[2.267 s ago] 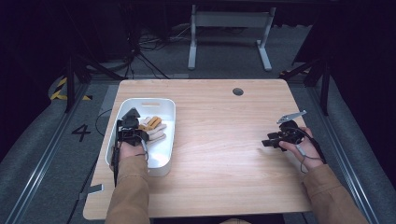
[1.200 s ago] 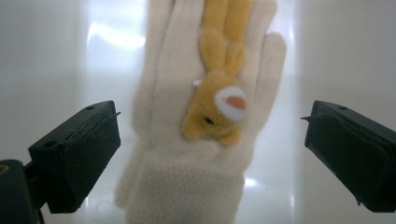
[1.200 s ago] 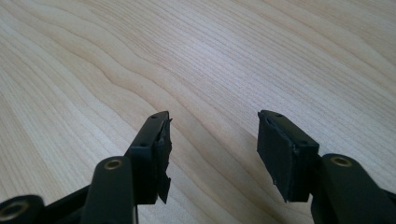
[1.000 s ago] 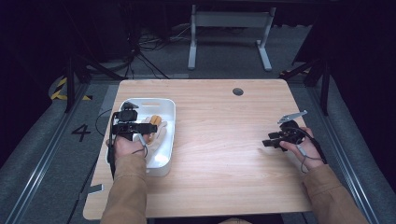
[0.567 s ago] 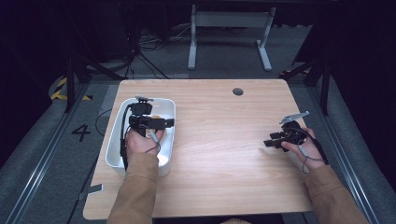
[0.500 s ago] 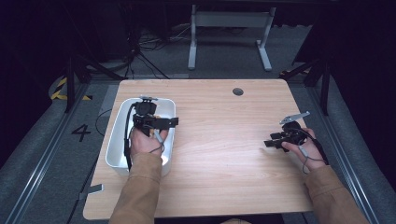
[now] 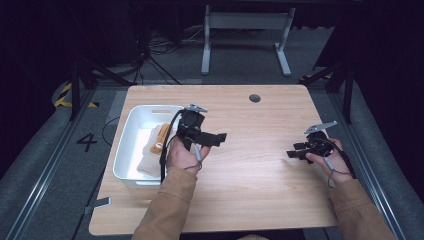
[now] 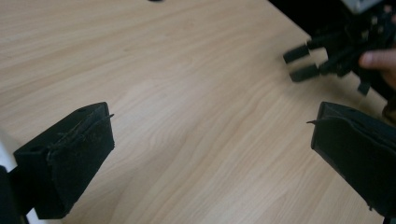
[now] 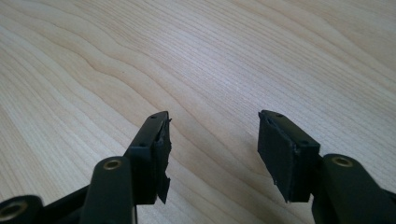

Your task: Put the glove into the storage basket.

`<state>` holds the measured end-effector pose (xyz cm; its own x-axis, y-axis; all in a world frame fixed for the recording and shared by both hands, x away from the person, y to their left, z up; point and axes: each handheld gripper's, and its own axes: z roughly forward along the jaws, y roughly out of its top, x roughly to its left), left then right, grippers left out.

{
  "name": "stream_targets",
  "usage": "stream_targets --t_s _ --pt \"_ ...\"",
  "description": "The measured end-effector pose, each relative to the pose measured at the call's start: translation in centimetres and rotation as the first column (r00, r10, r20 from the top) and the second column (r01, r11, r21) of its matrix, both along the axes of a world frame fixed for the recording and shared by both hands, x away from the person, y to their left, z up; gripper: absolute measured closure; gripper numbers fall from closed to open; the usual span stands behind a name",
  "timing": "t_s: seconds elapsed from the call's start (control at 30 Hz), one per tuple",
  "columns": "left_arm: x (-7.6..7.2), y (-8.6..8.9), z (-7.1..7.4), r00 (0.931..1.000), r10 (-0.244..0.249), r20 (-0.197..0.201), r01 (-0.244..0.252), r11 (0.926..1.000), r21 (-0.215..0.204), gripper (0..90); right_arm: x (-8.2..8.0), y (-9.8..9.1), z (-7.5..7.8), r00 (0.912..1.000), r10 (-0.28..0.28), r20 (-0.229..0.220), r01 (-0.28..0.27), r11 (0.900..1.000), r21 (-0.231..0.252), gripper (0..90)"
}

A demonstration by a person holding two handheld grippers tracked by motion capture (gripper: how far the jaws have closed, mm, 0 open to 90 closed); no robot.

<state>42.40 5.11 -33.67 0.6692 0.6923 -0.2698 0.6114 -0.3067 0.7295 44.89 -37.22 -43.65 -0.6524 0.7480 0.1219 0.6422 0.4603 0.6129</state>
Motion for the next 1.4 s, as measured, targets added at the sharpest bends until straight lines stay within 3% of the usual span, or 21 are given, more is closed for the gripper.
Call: stream_targets --t_s 0.07,0.17,0.27,0.47,0.57,0.67,0.77,0.83,0.93,1.0,1.07,1.13,1.4 --pt "-0.3 -1.1 -0.4 0.9991 -0.043 -0.001 0.043 0.9984 0.038 0.0 0.0 -0.1 0.0 1.0 0.0 0.004 0.0 1.0 0.002 44.9" --pt "-0.8 -2.3 -0.9 0.9958 -0.09 -0.015 0.091 0.9949 0.044 0.0 0.0 -0.2 0.0 1.0 -0.003 0.006 0.003 1.0 0.002 44.8" --pt "-1.3 -3.0 -1.1 0.9913 -0.132 0.001 0.132 0.9899 0.054 0.0 0.0 -0.2 0.0 0.9999 0.001 0.012 -0.001 1.0 0.006 44.7" --pt "-2.9 -3.4 -2.0 0.9831 -0.178 0.041 0.18 0.9833 -0.028 0.0 -0.1 -0.3 0.0 0.9998 0.013 0.018 -0.013 0.9999 0.008 44.5" --pt "-3.5 -3.6 -3.1 0.9773 -0.207 0.045 0.208 0.9779 -0.019 0.0 -0.1 -0.3 0.1 0.9995 0.017 0.028 -0.018 0.9997 0.015 44.5" --pt "-3.8 -3.5 -4.3 0.9762 -0.215 0.031 0.215 0.9765 -0.012 0.0 -0.1 -0.3 0.2 0.9988 0.025 0.041 -0.026 0.9995 0.02 44.4" --pt "-4.1 -3.0 -5.2 0.9715 -0.234 0.038 0.236 0.971 -0.041 0.0 -0.2 -0.2 0.2 0.9979 0.04 0.052 -0.041 0.999 0.015 44.2" --pt "-4.3 -3.1 -5.6 0.9657 -0.259 0.018 0.259 0.9657 -0.016 0.0 -0.4 -0.3 0.0 0.9973 0.049 0.055 -0.049 0.9987 0.015 44.2" --pt "-4.7 -3.2 -6.7 0.9577 -0.288 0.014 0.288 0.9572 -0.03 0.0 -0.4 -0.2 -0.2 0.9962 0.061 0.062 -0.062 0.9979 0.015 44.2" --pt "-4.6 -3.4 -7.5 0.9529 -0.303 -0.003 0.303 0.9526 -0.025 0.0 -0.4 -0.1 -0.2 0.9953 0.069 0.068 -0.07 0.9974 0.015 44.2" --pt "-4.6 -3.5 -8.0 0.9481 -0.318 0.006 0.318 0.948 -0.012 0.0 -0.4 0.1 -0.2 0.9947 0.077 0.067 -0.078 0.9969 0.012 44.2" --pt "-4.9 -3.8 -8.7 0.9444 -0.328 0.017 0.328 0.9444 0.027 0.0 -0.5 0.2 -0.3 0.9942 0.086 0.065 -0.087 0.9962 0.005 44.1" --pt "-5.0 -4.4 -11.0 0.935 -0.355 0.001 0.354 0.934 0.047 0.0 -0.4 0.1 -0.5 0.9937 0.091 0.066 -0.092 0.9957 0.009 44.1"
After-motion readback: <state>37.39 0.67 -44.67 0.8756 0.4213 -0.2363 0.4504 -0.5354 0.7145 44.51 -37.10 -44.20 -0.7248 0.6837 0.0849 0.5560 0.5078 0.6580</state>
